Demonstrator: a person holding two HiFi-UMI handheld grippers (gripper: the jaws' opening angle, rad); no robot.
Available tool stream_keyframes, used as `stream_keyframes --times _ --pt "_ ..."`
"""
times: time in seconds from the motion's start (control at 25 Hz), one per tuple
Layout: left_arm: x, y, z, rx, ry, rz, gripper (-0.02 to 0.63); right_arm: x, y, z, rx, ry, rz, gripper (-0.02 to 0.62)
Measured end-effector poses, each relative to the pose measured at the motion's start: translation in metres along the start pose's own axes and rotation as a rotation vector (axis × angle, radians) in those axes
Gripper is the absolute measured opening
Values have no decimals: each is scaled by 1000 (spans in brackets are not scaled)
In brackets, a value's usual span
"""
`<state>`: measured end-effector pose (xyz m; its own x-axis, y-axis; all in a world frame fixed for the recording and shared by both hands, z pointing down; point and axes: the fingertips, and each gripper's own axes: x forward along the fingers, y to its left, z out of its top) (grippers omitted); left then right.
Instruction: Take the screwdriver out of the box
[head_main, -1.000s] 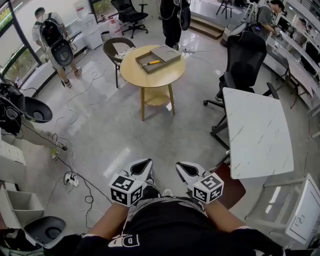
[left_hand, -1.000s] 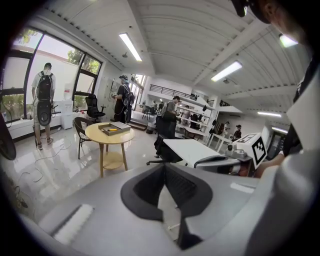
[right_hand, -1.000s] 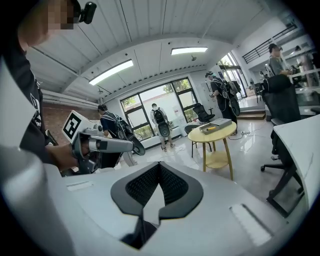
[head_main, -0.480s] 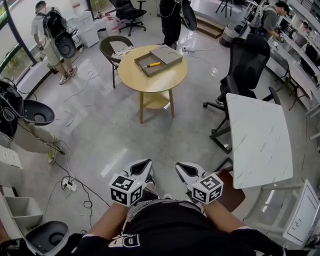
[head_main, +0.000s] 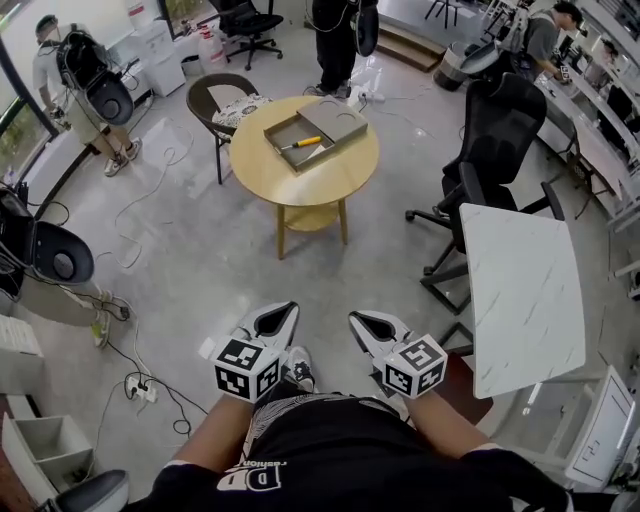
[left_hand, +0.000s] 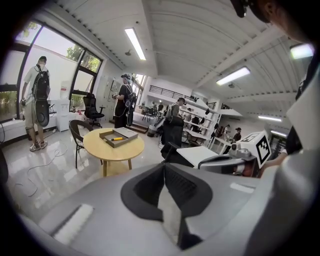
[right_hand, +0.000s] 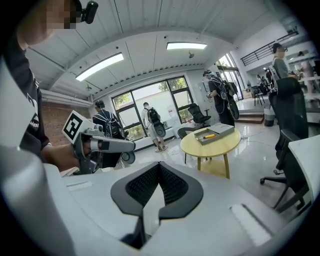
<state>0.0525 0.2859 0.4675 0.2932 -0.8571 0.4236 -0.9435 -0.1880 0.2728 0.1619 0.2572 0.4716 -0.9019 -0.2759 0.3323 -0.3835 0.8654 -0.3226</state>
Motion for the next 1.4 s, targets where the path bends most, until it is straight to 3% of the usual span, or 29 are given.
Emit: stream_keyframes --times 0.4,0.72,1.04,1.4 --pt "31 55 32 37 16 -73 60 63 -22 32 -2 -6 -51 2" --pt "44 111 51 58 20 -89 60 109 -30 45 10 -4 -84 1" --pt "61 119 51 64 50 -131 60 128 -41 53 23 11 -102 2" --pt "80 145 58 46 44 -88 60 156 -63 68 13 13 -71 1"
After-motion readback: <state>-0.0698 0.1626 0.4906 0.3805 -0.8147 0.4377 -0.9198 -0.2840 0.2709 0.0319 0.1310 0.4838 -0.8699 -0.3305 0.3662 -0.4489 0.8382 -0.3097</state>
